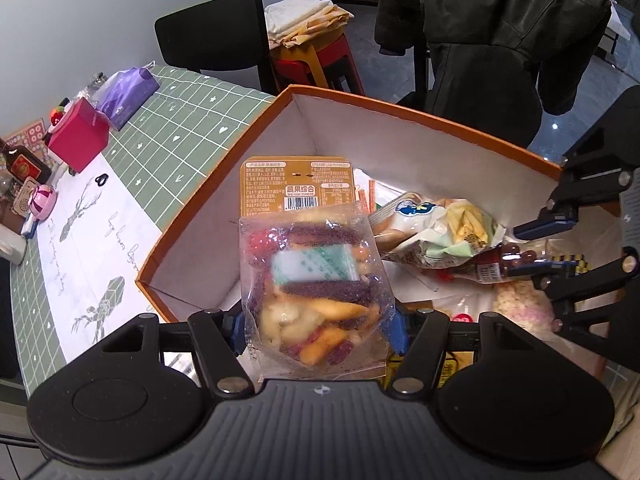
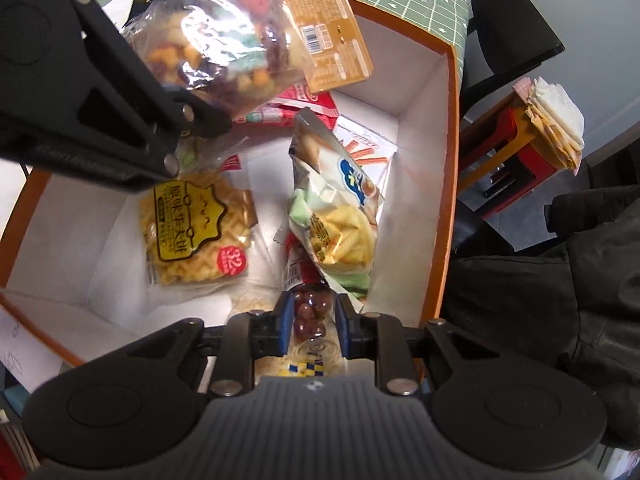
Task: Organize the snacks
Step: 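Open both tools to drop the fruit bag and candy bottle into the box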
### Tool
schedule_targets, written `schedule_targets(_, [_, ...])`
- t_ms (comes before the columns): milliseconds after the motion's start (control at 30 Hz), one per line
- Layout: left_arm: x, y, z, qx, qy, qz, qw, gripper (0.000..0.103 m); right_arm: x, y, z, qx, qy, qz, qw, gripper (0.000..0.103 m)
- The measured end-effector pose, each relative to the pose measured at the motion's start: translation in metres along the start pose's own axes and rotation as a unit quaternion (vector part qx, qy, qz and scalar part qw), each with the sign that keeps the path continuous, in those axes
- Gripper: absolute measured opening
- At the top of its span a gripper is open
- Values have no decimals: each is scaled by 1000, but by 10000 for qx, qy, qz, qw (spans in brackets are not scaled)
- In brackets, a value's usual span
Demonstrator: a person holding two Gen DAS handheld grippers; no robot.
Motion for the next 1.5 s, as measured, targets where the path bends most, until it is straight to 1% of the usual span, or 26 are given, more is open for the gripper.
schedule_targets(200, [6,-18,-10,614,-508,-17,9968,73,1,-5,-1,33,14,37,10000,20])
schedule_targets(333, [5,-30,-16,741,-602,-187,9953,74,2,-7,-5,72,56,35,10000,21])
schedule_targets(400, [4,-34,-20,719,-571,-272,9954,78,3,-5,-7,199,-23,46,9998,21])
schedule_targets(467, [3,-35,-22,644,-520,-279,9962,80,5,0,-8,361,-64,109,9993,20])
schedule_targets(500, [2,-35,-22,623,-529,-294,9962,84,6,2,-9,374,-38,141,9992,19])
schedule_targets(600, [1,-35,-22,623,-520,-297,9963,90,7,6,-14,357,41,202,9991,21])
schedule_targets(733, [6,-26,-22,761,-527,-110,9956,90,7,9,-19,363,86,201,9991,23])
schedule_targets(867, [6,-14,-21,699,-421,19,9967,90,5,16,-16,343,43,224,9992,23])
schedule_targets(933, [4,-7,-20,683,-306,72,9972,90,3,19,-13,340,41,222,9992,19])
schedule_targets(967, [3,-3,-19,662,-243,107,9975,90,2,21,-12,322,46,210,9992,14])
schedule_targets(1067, [-3,11,-17,569,-19,217,9981,90,-2,22,-8,266,31,156,9995,13])
schedule_targets(1200, [-13,28,-19,418,341,331,9980,90,-6,11,-7,240,-45,-27,9997,10])
schedule_targets(1267, [-19,36,-19,399,434,394,9975,90,-9,1,-9,274,-90,-153,9995,4])
schedule_targets(1333, [-26,46,-19,397,492,465,9969,90,-11,-9,-10,276,-130,-249,9992,3])
schedule_targets(1400, [-34,54,-20,383,569,500,9964,89,-10,-14,-10,203,-151,-254,9994,2])
schedule_targets(1500, [-47,63,-21,360,718,510,9955,89,-8,-13,-13,245,-219,-242,9992,3])
Point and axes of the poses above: each gripper's, at about its wrist camera, not at the fingertips, and y roughly against the way its jaws point, z to its right, x to its top, the point moved 8 cm from there along -y, roughly the way its jaws point, and after that the axes turned 2 degrees about -x, right-handed, at the moved point
